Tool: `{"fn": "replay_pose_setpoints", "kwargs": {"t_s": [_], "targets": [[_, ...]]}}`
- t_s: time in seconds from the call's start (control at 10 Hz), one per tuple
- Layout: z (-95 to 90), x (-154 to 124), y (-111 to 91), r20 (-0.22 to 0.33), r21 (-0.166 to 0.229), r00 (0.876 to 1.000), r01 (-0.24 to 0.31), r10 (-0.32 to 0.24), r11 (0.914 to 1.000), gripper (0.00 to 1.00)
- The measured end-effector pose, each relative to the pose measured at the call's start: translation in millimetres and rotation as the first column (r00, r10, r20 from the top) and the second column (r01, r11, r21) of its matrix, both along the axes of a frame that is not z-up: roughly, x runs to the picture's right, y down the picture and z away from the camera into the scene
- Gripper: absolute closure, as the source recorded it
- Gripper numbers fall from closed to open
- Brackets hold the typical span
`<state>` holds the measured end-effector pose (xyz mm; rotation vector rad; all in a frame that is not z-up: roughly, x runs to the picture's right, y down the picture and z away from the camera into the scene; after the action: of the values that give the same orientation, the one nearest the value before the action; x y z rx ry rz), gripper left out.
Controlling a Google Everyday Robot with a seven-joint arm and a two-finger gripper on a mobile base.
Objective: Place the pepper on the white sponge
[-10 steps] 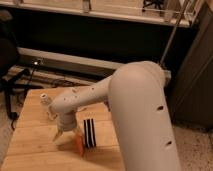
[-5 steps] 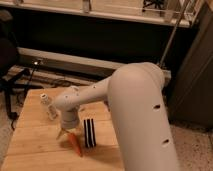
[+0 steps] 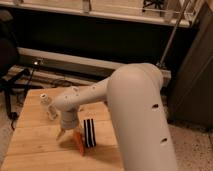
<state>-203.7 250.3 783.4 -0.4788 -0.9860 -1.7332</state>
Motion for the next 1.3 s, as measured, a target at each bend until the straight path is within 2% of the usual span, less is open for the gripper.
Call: {"fn": "replay_pose_setpoints", "kwargs": {"t_s": [0.2, 0.5, 1.0, 1.3], "targets": [[4.3, -7, 11, 0.013, -0.005, 1.000, 0.022, -0.022, 0.9997, 0.20], [11.0, -10, 19, 0.016, -0.018, 0.999, 0.032, -0.032, 0.9993, 0.39], [19.0, -5, 19, 0.013, -0.027, 0.999, 0.037, -0.036, 0.9990, 0.41], [17.7, 0, 16, 0.006, -0.025, 0.999, 0.037, -0.036, 0.9990, 0.41]]}}
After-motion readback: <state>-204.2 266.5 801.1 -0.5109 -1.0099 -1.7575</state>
